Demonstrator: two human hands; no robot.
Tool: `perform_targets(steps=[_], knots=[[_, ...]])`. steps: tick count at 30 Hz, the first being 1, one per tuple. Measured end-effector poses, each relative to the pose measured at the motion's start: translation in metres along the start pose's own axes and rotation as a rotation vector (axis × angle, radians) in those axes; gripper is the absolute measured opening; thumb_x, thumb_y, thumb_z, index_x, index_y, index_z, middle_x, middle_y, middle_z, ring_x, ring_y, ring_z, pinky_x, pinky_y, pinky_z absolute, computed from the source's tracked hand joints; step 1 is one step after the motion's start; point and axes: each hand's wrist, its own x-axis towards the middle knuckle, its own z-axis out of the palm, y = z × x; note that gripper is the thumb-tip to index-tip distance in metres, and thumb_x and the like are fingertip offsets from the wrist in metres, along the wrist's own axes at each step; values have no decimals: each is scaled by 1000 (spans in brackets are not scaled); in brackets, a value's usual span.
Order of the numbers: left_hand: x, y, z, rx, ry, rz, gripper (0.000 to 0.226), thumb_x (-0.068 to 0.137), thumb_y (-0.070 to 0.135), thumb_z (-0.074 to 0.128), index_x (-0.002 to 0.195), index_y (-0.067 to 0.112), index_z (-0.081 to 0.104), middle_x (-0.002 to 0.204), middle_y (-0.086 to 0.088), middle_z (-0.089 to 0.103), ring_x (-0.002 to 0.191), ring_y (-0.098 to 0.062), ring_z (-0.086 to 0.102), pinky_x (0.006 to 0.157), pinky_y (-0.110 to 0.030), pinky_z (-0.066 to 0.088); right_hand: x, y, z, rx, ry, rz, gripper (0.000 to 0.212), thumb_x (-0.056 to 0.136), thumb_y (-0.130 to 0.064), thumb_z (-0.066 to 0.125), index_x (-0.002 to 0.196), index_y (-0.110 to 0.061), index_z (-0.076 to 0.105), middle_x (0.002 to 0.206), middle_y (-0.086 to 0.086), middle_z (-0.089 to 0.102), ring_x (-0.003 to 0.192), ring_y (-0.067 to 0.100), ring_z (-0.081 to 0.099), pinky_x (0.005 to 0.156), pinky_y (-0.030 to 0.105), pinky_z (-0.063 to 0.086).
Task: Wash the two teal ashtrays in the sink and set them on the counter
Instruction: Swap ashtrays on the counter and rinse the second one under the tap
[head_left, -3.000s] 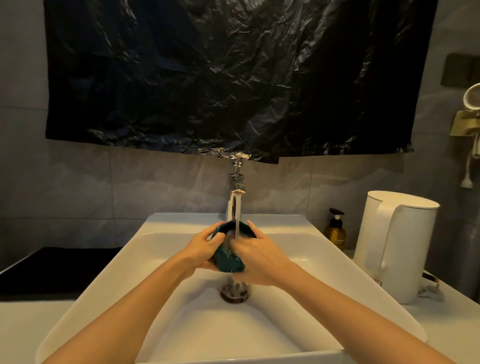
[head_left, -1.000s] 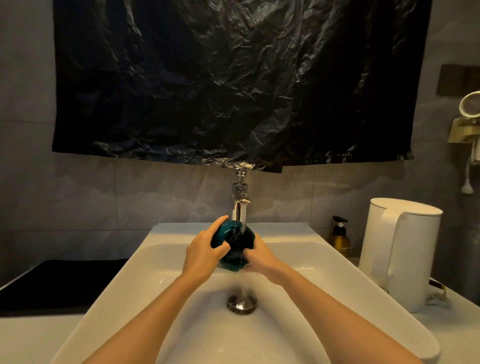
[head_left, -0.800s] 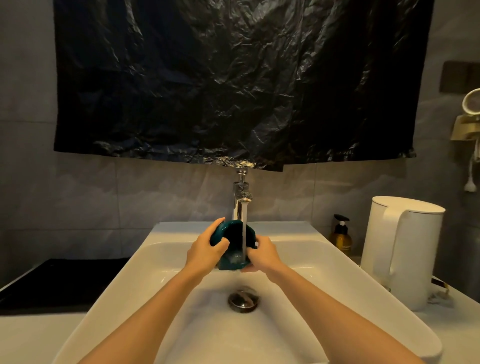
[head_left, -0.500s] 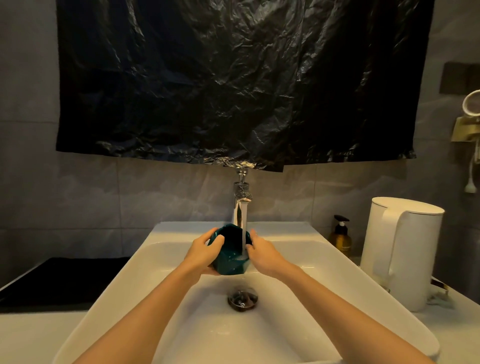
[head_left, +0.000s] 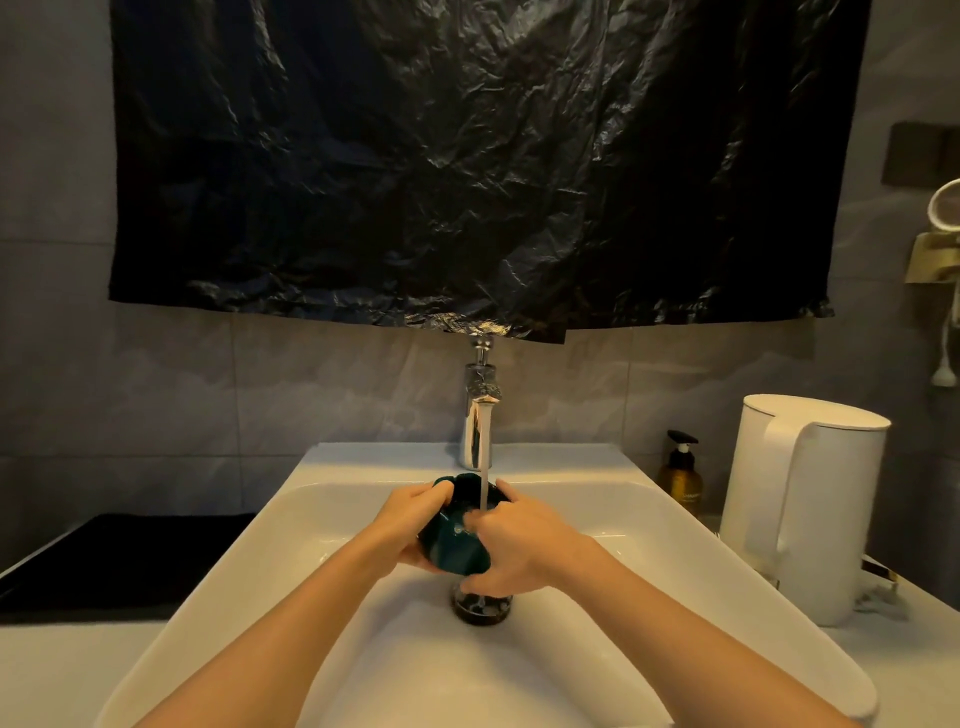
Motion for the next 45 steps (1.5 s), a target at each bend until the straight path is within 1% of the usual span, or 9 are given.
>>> perform_targets(steps=[4,8,12,17,24,30,35,40,45], knots=[[2,-1,-2,2,13,-18,15,90,22,52,100,13,59,94,-13,63,86,-29,64,59,-37,59,-3,-4,1,204,14,-59,56,83,-43,64,132,-24,48,127,0,60,128,23,39,101,32,35],[7,-2,-2,61,36,61,14,95,30,48,98,21,59,97,-9,62,93,-29,63,61,-34,59,0,-1,2,-15,50,-28,58,85,-53,59,130,-17,53,121,3,65,122,23,52,121,40,1],[17,-10,-5,93,113,123,12,90,32,53,96,29,63,99,-6,65,96,-27,62,79,-42,58,-3,-14,-1,45,98,-19,42,89,-35,60,122,-9,60,114,13,65,107,29,55,89,34,46],[22,-10,-11,77,155,161,13,86,36,54,94,33,64,99,-3,67,94,-26,62,81,-46,57,-1,-14,6,464,193,27,17,82,-8,64,97,-4,70,83,7,65,72,22,52,57,21,41],[24,-9,-12,80,167,208,27,86,37,54,112,35,63,108,-4,65,97,-27,62,75,-45,59,-5,-6,-1,31,268,-25,32,89,-32,61,115,-15,66,112,8,68,106,26,56,94,32,45],[24,-10,-14,95,201,258,28,89,32,52,115,35,62,110,-5,65,98,-27,61,80,-47,57,-1,-18,5,244,226,-22,22,91,-18,58,111,-10,62,110,9,66,97,27,59,80,36,51],[26,-7,-15,74,219,244,26,89,34,53,114,36,60,112,-6,62,98,-28,60,76,-46,58,-4,-2,2,-33,315,-71,30,94,-34,55,114,-13,64,113,6,67,106,24,54,95,34,41],[27,-13,-15,280,281,272,21,89,33,53,108,39,58,106,2,60,98,-23,57,86,-41,54,-7,-11,9,324,116,-94,25,93,-10,55,117,-12,61,121,12,61,114,31,52,93,44,49],[27,-11,-13,344,280,283,22,92,34,51,114,36,56,105,4,55,99,-20,53,83,-35,54,-4,9,14,-205,214,-147,31,94,-31,52,119,-16,65,114,7,68,122,23,52,117,36,-14]])
